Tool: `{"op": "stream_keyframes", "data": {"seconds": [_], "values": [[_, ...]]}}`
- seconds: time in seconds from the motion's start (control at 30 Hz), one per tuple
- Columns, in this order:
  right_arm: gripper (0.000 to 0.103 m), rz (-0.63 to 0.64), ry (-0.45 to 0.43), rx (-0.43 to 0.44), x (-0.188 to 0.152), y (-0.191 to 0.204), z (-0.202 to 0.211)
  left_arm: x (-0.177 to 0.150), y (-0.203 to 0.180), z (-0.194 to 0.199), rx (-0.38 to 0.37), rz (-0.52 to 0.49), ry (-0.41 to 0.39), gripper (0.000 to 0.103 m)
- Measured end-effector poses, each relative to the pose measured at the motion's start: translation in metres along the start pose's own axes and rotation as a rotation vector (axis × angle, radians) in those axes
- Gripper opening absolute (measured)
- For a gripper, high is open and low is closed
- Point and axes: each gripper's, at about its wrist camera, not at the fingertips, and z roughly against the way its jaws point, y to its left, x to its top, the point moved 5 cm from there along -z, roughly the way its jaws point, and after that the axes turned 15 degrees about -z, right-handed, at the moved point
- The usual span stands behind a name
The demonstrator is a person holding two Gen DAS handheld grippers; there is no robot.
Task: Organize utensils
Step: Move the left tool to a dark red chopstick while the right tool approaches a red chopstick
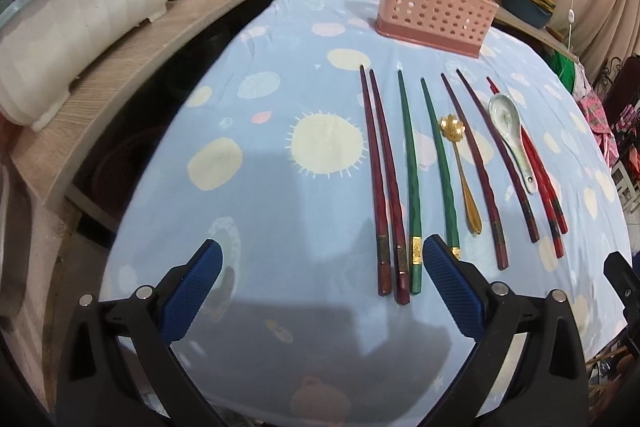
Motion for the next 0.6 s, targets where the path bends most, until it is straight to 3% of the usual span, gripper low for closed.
{"op": "stream_keyframes", "data": {"seconds": [0.33,0.6], "values": [[0.096,0.007,0.024,-0.019,0.002,0.002,-0.015,-0.008,-0.009,-0.024,-0.064,-0.03,0.061,0.073],[0.092,0.015,0.044,-0.014,0.001,0.005,-0.02,-0.01,-0.008,-0.028,-0.063,-0.034,0.058,0.07]]}}
